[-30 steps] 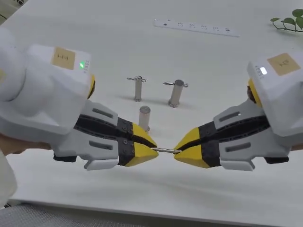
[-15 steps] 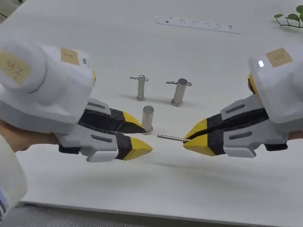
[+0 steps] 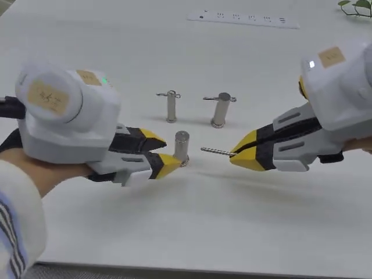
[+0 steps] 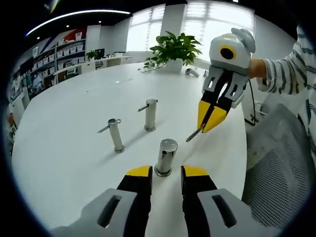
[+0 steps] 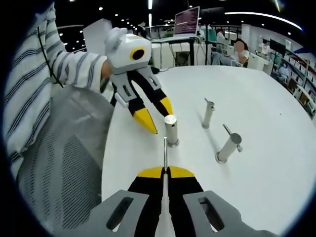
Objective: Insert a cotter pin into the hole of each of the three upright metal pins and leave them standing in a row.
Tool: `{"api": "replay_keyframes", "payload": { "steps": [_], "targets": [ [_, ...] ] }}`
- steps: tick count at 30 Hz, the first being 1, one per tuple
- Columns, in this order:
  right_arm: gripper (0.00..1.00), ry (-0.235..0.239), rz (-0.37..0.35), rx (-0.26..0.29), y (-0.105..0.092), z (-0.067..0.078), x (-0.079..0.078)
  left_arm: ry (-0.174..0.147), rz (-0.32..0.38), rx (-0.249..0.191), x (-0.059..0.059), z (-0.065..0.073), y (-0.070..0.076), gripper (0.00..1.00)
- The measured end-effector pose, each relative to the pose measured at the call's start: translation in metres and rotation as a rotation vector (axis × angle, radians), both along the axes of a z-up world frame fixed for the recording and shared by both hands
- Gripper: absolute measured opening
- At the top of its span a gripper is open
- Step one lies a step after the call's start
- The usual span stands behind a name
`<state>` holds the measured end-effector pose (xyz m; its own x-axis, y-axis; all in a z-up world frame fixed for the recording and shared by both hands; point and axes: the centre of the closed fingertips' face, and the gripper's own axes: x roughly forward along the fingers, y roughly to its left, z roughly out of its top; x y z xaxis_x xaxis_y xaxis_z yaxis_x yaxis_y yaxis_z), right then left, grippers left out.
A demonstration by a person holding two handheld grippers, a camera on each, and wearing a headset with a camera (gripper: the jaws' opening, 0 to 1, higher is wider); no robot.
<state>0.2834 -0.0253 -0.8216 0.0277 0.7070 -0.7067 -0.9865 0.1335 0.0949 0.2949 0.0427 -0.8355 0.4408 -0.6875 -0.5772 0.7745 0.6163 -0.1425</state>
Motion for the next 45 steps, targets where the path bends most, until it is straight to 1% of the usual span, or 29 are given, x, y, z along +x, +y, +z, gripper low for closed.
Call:
{"api": "replay_keyframes", "payload": {
  "steps": [3,5,7,9,11,15,17,19,26,31,38,45],
  "targets": [
    [0.03,0.001,0.000,0.005,0.002,0.000,0.003,-0.008,-0.014,0.009,0.003,-0.004,-0.005,0.21],
    [0.03,0.002,0.000,0.009,0.004,0.000,0.004,-0.009,-0.017,0.004,0.004,-0.006,-0.007,0.20],
    [0.03,0.001,0.002,0.011,0.006,0.000,0.007,-0.021,-0.018,-0.001,0.007,-0.005,-0.010,0.19],
    [0.03,0.000,0.004,0.017,0.007,0.000,0.009,-0.024,-0.014,-0.004,0.009,-0.006,-0.011,0.19],
    [0.03,-0.001,0.007,0.022,0.010,0.002,0.009,-0.023,-0.018,0.001,0.009,-0.007,-0.011,0.18],
    [0.03,-0.007,0.011,0.028,0.015,0.002,0.011,-0.044,-0.028,0.004,0.009,-0.006,-0.012,0.15],
    [0.03,-0.008,0.014,0.027,0.015,0.003,0.011,-0.044,-0.026,0.002,0.009,-0.006,-0.012,0.15],
    [0.03,-0.010,0.017,0.027,0.017,0.004,0.011,-0.049,-0.027,0.009,0.009,-0.006,-0.012,0.13],
    [0.03,-0.015,0.034,0.017,0.019,0.004,0.010,-0.073,-0.046,0.015,0.009,-0.006,-0.013,0.12],
    [0.03,-0.018,0.043,0.014,0.021,0.004,0.010,-0.082,-0.060,0.019,0.008,-0.005,-0.013,0.12],
    [0.03,-0.021,0.057,0.006,0.023,0.004,0.009,-0.084,-0.068,0.019,0.008,-0.005,-0.013,0.12],
    [0.03,-0.055,0.091,-0.010,0.025,0.004,0.013,-0.088,-0.075,0.022,0.009,-0.005,-0.013,0.12]
  ]
}}
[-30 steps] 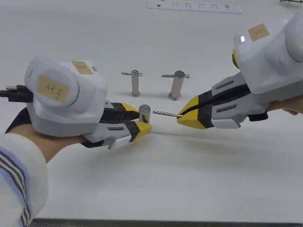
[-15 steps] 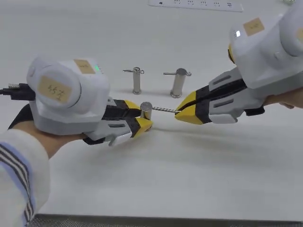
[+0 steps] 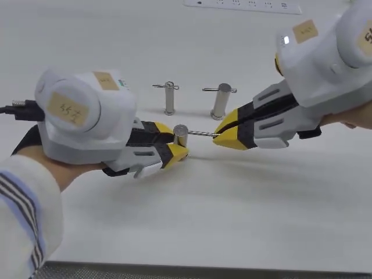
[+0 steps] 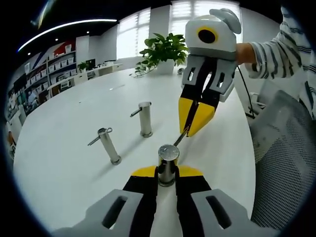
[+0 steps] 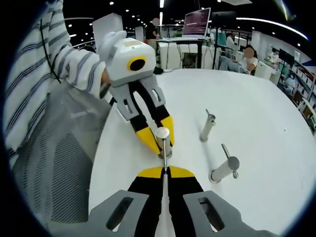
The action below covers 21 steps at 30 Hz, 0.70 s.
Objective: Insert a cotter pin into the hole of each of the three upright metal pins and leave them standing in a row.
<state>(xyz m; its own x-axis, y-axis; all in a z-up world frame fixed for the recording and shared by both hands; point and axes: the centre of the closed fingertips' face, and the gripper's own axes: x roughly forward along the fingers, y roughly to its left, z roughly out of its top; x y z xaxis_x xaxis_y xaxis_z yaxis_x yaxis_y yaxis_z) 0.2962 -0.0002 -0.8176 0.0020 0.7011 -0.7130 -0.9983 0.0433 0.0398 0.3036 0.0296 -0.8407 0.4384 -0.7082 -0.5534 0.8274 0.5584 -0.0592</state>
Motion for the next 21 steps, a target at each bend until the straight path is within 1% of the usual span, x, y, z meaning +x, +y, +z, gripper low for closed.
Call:
{"api": "replay_keyframes", "payload": {
  "steps": [4,7,9,11,16,19,20,21],
  "targets": [
    [0.03,-0.010,0.014,-0.014,0.0013,-0.0022,0.0006,0.002,0.000,0.000,0.0002,0.0000,0.0001,0.12],
    [0.03,-0.034,0.034,-0.025,0.0010,-0.0045,0.0008,0.000,-0.002,0.002,0.0001,-0.0001,0.0002,0.12],
    [0.03,-0.034,0.033,-0.027,0.0010,-0.0059,0.0014,0.000,-0.003,0.002,0.0000,-0.0001,0.0003,0.12],
    [0.03,-0.039,0.024,-0.021,0.0016,-0.0056,0.0036,0.001,-0.002,0.003,0.0000,-0.0001,0.0005,0.12],
    [0.03,-0.030,0.023,-0.010,0.0014,-0.0037,0.0027,0.001,-0.003,0.006,0.0000,-0.0003,0.0007,0.12],
    [0.03,-0.040,0.026,-0.012,0.0017,-0.0044,0.0030,0.003,-0.001,0.005,-0.0002,-0.0004,0.0011,0.12],
    [0.03,-0.048,0.029,-0.005,0.0030,-0.0035,0.0034,0.003,-0.001,0.005,-0.0002,-0.0004,0.0011,0.12],
    [0.03,-0.045,0.028,-0.007,0.0022,-0.0033,0.0028,0.002,0.000,0.004,-0.0003,-0.0004,0.0015,0.12]
  ]
}}
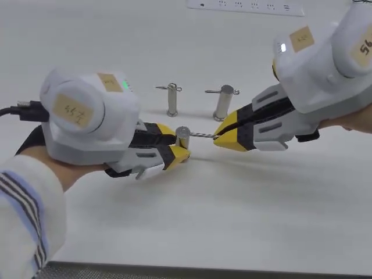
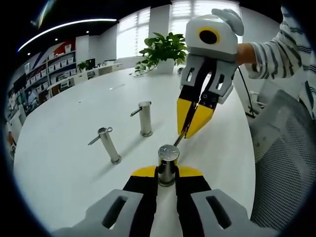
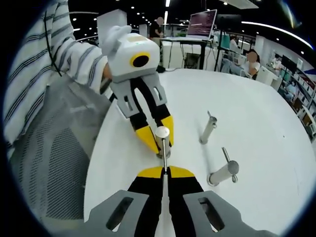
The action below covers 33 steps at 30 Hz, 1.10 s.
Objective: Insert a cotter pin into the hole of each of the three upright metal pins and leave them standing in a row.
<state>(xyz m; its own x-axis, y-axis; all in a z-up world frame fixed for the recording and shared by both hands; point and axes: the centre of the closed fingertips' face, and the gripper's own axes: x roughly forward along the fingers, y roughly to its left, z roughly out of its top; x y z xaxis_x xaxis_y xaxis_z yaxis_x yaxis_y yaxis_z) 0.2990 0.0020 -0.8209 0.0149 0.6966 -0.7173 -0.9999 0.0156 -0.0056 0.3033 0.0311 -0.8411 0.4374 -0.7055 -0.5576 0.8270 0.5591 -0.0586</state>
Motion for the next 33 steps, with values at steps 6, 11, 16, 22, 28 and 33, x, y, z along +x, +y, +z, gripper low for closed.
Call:
{"api": "replay_keyframes", "payload": {
  "steps": [6,11,16,22,28,33],
  "targets": [
    [0.03,0.016,-0.019,0.041,-0.001,0.005,0.000,0.001,-0.004,0.000,-0.001,0.000,0.000,0.12],
    [0.03,0.008,-0.026,0.042,-0.001,0.003,-0.001,0.002,-0.002,0.001,-0.001,0.000,0.000,0.12],
    [0.03,0.023,-0.036,0.077,0.006,0.005,-0.002,0.001,-0.004,0.004,-0.002,0.000,-0.001,0.11],
    [0.03,0.005,-0.013,0.069,0.015,0.000,-0.002,0.001,-0.011,0.002,-0.004,0.000,-0.004,0.11],
    [0.03,-0.006,-0.002,0.072,0.023,-0.001,-0.003,0.010,-0.010,-0.005,-0.004,-0.001,-0.005,0.12],
    [0.04,-0.014,-0.007,0.075,0.022,0.000,-0.005,0.007,-0.008,-0.006,-0.003,0.000,-0.005,0.12]
  ]
}}
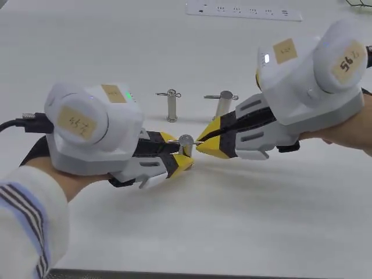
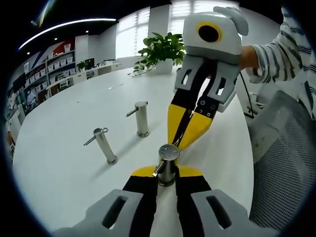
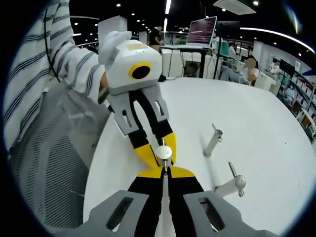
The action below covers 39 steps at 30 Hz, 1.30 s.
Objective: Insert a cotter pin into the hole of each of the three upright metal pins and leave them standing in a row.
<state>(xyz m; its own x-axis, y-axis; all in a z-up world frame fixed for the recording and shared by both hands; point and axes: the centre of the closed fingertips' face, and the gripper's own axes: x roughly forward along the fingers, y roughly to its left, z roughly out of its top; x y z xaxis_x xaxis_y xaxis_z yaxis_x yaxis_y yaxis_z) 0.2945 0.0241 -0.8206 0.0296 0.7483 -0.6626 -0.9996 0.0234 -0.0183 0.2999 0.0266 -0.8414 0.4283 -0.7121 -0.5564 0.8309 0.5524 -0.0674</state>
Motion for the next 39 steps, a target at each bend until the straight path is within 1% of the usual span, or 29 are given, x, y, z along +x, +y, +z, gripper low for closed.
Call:
{"api": "replay_keyframes", "payload": {
  "steps": [2,5,8,13,18,20,22,23,25,26,28,29,31,33,35,36,38,39],
  "targets": [
    [0.04,-0.007,0.000,0.001,0.000,0.000,0.001,0.001,0.000,-0.002,0.000,0.000,0.000,0.12],
    [0.04,-0.013,0.001,0.000,0.001,0.000,0.002,0.014,0.007,-0.010,0.000,0.000,0.000,0.12],
    [0.04,-0.014,0.003,0.000,0.002,0.000,0.001,0.039,0.026,-0.027,0.001,0.000,0.001,0.13],
    [0.04,-0.012,-0.002,-0.004,0.005,0.002,-0.002,0.040,0.036,-0.023,0.000,0.000,0.003,0.14],
    [0.04,-0.012,0.004,-0.014,0.005,0.001,-0.003,0.054,0.044,-0.027,0.000,-0.001,0.005,0.15],
    [0.04,-0.012,0.006,-0.016,0.005,0.002,-0.004,0.065,0.046,-0.025,0.000,-0.002,0.007,0.17],
    [0.05,-0.001,-0.004,-0.011,0.005,0.002,-0.004,0.097,0.057,-0.019,-0.002,-0.005,0.010,0.22],
    [0.06,0.001,-0.007,-0.009,0.005,0.002,-0.004,0.104,0.067,-0.023,-0.002,-0.005,0.012,0.26],
    [0.15,-0.010,-0.002,-0.001,0.005,0.003,-0.003,0.105,0.071,-0.021,-0.003,-0.004,0.016,0.30],
    [0.17,-0.012,0.001,0.000,0.005,0.004,-0.004,0.107,0.072,-0.017,-0.004,-0.004,0.019,0.31],
    [0.20,-0.033,0.017,0.014,0.007,0.005,-0.005,0.120,0.069,-0.011,-0.007,-0.005,0.023,0.34],
    [0.22,-0.028,0.016,0.013,0.008,0.005,-0.005,0.122,0.070,-0.007,-0.009,-0.005,0.025,0.36],
    [0.25,-0.023,0.011,0.020,0.009,0.005,-0.005,0.110,0.082,0.021,-0.010,-0.007,0.033,0.38],
    [0.26,-0.015,0.002,0.028,0.011,0.004,-0.004,0.122,0.097,0.023,-0.012,-0.008,0.038,0.46],
    [0.26,-0.001,-0.009,0.037,0.013,0.003,-0.004,0.108,0.110,0.025,-0.013,-0.007,0.043,0.59],
    [0.26,0.003,-0.013,0.040,0.014,0.002,-0.004,0.090,0.114,0.024,-0.012,-0.005,0.046,0.63],
    [0.26,0.013,-0.023,0.045,0.015,0.001,-0.003,0.075,0.127,0.023,-0.011,-0.003,0.051,0.70],
    [0.26,0.015,-0.028,0.048,0.016,0.001,-0.003,0.075,0.138,0.019,-0.011,-0.002,0.054,0.72]
  ]
}}
